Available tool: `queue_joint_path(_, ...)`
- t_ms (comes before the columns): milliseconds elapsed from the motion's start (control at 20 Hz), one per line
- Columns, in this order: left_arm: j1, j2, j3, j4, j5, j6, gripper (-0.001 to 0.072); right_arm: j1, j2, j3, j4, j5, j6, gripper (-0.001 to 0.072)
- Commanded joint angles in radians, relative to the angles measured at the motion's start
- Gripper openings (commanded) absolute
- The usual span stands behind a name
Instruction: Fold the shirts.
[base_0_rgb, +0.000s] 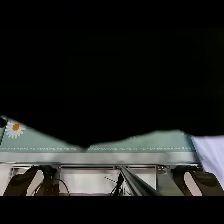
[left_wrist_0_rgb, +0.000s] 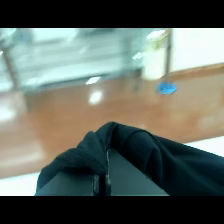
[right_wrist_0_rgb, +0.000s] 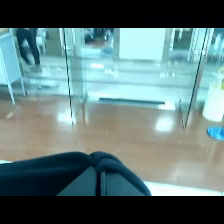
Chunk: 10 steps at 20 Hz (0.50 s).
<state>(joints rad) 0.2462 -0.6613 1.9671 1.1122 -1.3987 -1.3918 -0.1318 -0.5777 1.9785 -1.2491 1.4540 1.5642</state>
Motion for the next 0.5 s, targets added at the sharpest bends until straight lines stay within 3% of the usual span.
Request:
queue_joint_path(0,0.0,0.043,-0.119,0.076,-0.046,-0.009,0.0025,0.0,0.04,-0.087,-0.025,0.04,0.015,0.0021)
queue_joint_path(250,-0.001,0.034,-0.526,-0.052,0.02,0.032,0.0026,0.0,0.04,-0.431,-0.007,0.007,0.013,0.0021)
queue_joint_path(450,-0.063,-0.026,-0.878,-0.153,0.242,0.073,0.0025,0.0,-0.019,-0.777,-0.006,-0.214,0.003,0.0021)
